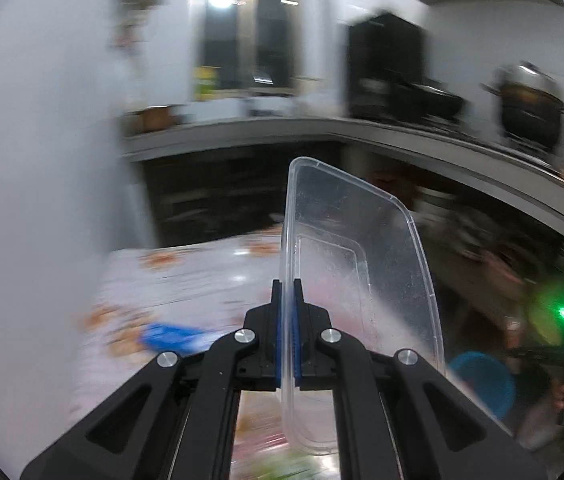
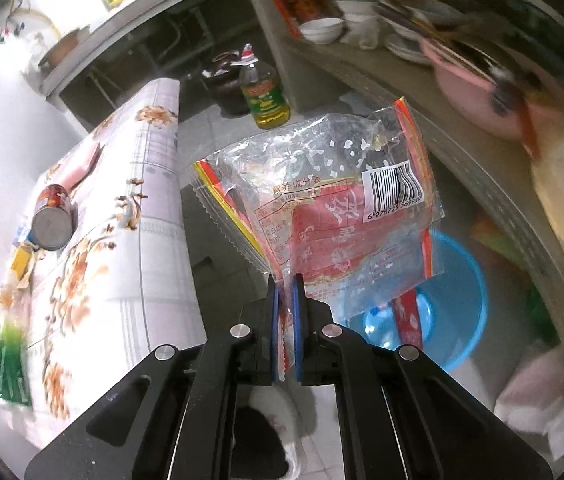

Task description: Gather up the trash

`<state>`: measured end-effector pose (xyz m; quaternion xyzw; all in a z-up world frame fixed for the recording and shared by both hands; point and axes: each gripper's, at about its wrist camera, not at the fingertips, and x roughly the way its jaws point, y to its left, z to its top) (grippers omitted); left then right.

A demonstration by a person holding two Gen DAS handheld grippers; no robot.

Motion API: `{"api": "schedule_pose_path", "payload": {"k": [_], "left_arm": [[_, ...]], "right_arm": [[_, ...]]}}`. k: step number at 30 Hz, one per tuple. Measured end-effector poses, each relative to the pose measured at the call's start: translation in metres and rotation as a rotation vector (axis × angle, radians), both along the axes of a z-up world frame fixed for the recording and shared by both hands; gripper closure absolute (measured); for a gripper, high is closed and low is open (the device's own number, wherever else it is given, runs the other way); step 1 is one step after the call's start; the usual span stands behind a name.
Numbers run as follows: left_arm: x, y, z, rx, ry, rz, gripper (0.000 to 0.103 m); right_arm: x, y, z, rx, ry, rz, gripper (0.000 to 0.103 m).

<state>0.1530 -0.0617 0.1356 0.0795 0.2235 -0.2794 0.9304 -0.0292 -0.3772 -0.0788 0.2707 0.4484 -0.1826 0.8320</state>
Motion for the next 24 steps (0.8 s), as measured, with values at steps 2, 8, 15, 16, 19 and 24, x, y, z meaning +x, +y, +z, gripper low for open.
{"api": "schedule_pose_path", "payload": {"k": [2,8,15,16,19,24], "left_arm": [[0.002,-0.062,-0.007,0.040,0.054,-0.127,0.100],[-0.002,-0.239,-0.073,0.229,0.317,-0.387,0.100],[-0.027,-0.394,-0.195,0.552,0.492,-0.463,0.100],[-0.028,-0.408,-0.212,0.585,0.518,-0.464,0.100],[-0.040,-0.436,-0.256,0.686,0.569,-0.444,0.100],[-0.039,-0.473,-0.313,0.776,0.619,-0.389,0.099]], "right_arm": [[-0.014,-0.005,0.003,0.024,-0.005,-0.029,0.098],[-0.057,-0.024,-0.011,0.156,-0.025,-0.157,0.098],[-0.079,-0.059,-0.072,0.296,-0.043,-0.290,0.098],[-0.080,-0.064,-0.080,0.319,-0.045,-0.304,0.098],[-0.081,-0.079,-0.105,0.379,-0.049,-0.337,0.097],[-0.081,-0.105,-0.141,0.471,-0.069,-0.371,0.096]]}}
